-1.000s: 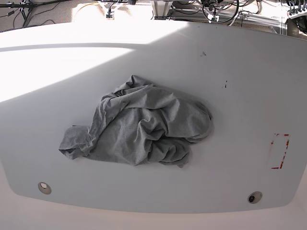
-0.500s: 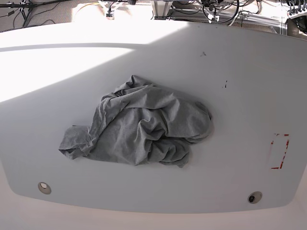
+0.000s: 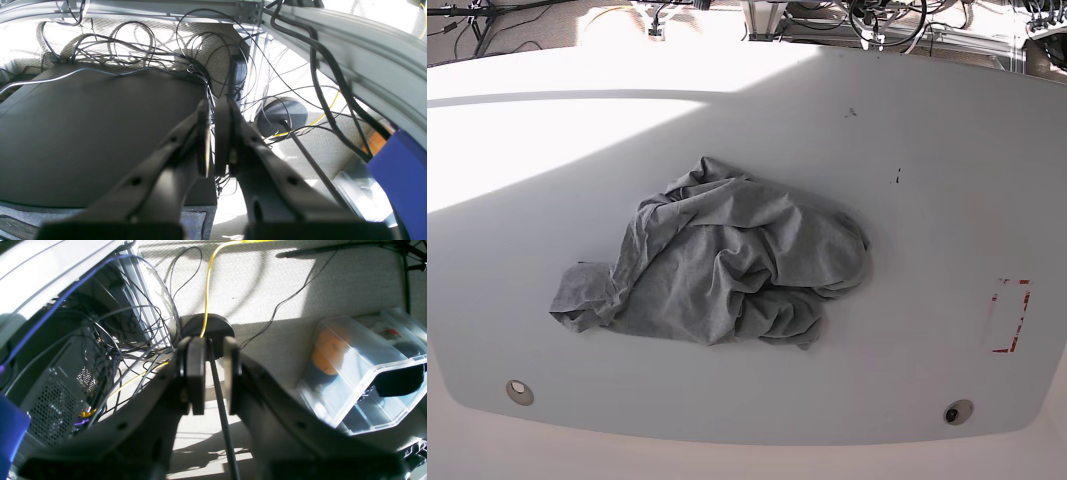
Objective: Fold the T-shirt properly
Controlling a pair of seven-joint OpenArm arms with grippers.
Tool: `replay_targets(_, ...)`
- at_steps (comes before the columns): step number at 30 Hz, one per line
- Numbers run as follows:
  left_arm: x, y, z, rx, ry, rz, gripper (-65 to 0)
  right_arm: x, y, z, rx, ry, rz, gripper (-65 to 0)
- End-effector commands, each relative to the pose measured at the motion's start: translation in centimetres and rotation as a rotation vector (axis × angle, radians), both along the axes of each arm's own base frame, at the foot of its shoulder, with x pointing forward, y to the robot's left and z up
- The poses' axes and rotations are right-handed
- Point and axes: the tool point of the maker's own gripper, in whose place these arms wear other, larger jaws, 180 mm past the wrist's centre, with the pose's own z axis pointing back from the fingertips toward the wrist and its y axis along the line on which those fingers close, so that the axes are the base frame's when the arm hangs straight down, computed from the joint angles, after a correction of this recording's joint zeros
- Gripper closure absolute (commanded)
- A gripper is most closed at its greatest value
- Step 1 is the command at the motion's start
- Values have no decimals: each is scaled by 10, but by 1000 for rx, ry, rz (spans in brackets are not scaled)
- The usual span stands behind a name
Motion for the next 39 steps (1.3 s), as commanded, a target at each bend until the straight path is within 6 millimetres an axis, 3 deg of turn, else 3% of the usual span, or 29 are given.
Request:
replay_targets(1, -4, 6, 0, 9, 8, -2, -17, -9, -6, 1, -8, 19, 1, -90)
replay_targets(39, -4, 3, 0, 4, 18, -8, -18, -20, -6, 2, -4, 40, 2, -87)
